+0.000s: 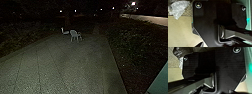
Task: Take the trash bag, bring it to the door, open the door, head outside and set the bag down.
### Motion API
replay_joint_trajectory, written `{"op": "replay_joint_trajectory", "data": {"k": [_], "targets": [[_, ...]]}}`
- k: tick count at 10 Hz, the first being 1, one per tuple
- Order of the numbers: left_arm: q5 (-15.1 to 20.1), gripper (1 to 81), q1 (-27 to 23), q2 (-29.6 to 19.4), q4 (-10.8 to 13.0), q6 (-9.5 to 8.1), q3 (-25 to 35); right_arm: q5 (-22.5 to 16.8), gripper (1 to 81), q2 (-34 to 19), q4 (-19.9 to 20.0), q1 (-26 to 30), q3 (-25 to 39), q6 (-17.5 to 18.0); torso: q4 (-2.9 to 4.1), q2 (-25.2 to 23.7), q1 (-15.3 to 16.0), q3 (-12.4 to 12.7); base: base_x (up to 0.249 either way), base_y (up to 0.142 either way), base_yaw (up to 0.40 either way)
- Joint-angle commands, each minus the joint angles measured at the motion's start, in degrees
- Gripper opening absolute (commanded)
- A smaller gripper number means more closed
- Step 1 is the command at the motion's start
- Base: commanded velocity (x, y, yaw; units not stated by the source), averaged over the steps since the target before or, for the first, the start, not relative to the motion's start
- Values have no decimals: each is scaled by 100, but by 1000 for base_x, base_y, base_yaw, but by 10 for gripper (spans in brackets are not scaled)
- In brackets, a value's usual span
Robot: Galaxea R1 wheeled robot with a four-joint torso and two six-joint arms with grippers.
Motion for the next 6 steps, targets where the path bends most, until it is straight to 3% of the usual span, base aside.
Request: {"op": "replay_joint_trajectory", "data": {"k": [1,2,3,4,6], "targets": [[278,811,-232,68,-17,94,-147,-284,811,70,-27,149,108,-10,0,0,0,518,0,0,0],[278,811,-232,77,-16,94,-147,-284,811,70,-36,149,107,-10,0,-2,-1,729,0,0,0],[278,811,-223,94,-8,94,-147,-284,811,70,-18,149,108,-1,0,-5,-1,382,0,0,0],[269,811,-223,95,-17,94,-147,-284,811,70,-18,158,108,-1,0,-9,-1,544,0,0,0],[173,811,-223,129,-25,94,-147,-284,811,79,-18,122,117,-1,0,-11,-1,641,0,0,0]]}}
